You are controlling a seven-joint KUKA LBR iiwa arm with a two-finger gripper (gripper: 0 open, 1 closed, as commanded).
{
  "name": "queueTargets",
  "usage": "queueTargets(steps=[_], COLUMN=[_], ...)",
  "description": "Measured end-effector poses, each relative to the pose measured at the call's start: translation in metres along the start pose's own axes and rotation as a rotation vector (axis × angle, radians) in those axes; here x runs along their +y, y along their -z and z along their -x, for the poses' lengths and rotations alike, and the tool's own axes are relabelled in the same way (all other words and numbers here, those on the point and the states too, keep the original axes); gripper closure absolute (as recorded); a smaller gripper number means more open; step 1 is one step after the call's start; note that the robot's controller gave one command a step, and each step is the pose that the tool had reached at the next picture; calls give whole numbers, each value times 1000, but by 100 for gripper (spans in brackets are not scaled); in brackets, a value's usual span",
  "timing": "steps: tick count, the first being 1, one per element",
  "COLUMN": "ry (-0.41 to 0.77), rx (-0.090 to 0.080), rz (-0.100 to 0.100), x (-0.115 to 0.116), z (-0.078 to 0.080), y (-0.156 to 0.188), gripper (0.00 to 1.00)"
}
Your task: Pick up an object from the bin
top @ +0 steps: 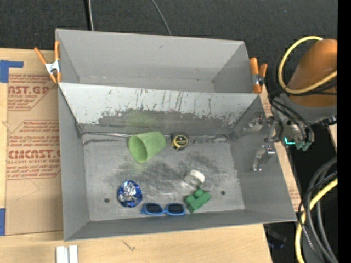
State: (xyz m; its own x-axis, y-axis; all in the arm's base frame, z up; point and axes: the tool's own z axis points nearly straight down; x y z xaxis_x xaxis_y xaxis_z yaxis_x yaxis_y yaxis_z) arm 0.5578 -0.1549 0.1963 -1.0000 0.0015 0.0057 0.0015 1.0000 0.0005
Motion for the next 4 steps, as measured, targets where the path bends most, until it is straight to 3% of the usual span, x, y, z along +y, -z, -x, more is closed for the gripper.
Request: queueTargets(steps=[1,2,3,4], ry=[32,-37,44,42], rx=[-1,-30,-24,-31], rz=[2,-5,-3,-2], x=[27,72,164,164], z=[23,-40,-25,-23], y=[-110,-122,-121,-119], gripper=[0,0,0,100])
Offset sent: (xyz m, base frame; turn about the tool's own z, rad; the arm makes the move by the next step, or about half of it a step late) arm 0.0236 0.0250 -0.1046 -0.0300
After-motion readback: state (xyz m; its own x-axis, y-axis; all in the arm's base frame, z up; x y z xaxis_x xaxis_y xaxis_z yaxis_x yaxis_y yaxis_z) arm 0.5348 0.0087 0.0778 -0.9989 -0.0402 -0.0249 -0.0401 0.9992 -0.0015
